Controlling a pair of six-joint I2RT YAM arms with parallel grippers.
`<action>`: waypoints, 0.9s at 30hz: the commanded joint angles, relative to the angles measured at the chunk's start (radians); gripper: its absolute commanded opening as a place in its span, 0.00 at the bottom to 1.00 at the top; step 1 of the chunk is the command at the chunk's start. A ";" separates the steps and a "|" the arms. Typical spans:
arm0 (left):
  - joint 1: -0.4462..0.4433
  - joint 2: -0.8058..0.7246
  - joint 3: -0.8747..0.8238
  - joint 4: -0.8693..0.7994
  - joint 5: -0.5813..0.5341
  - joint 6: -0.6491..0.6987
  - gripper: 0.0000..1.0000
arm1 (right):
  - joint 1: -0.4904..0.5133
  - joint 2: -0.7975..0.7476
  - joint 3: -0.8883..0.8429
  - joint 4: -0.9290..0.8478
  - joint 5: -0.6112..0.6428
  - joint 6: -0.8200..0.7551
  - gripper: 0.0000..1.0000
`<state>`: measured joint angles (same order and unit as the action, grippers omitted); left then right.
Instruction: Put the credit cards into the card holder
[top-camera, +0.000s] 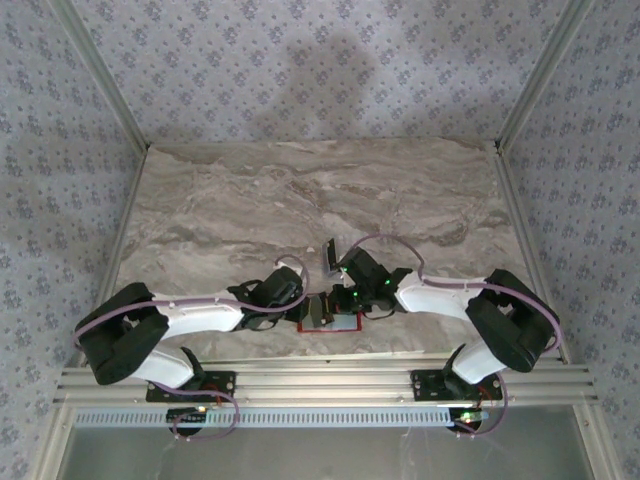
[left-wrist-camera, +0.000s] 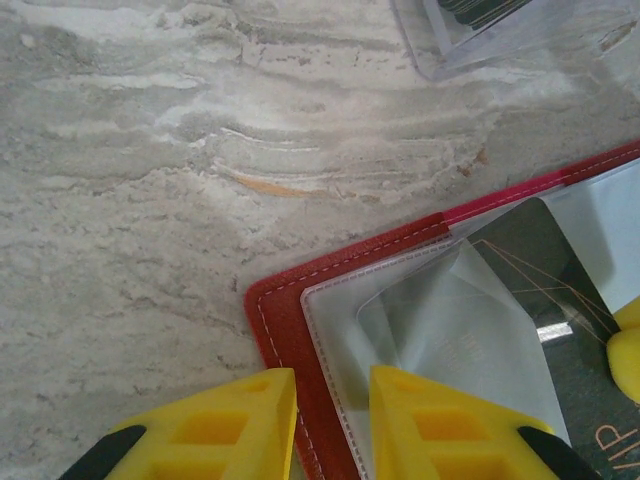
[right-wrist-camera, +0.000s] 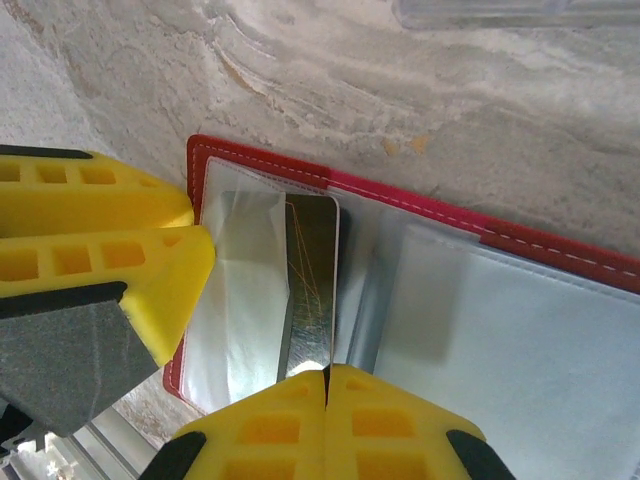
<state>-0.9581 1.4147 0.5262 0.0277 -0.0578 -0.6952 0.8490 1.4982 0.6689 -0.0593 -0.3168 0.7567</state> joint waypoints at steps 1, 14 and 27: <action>-0.022 0.033 -0.020 -0.014 0.032 -0.015 0.25 | 0.022 -0.002 -0.014 0.029 0.042 0.030 0.00; -0.037 0.040 -0.015 -0.003 0.023 -0.034 0.24 | 0.114 0.004 -0.018 0.131 0.146 0.102 0.00; -0.047 0.053 -0.007 0.001 0.017 -0.041 0.24 | 0.163 0.110 0.030 0.222 0.123 0.108 0.02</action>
<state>-0.9783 1.4216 0.5262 0.0349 -0.1150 -0.7265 0.9806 1.5681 0.6624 0.0601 -0.1623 0.8692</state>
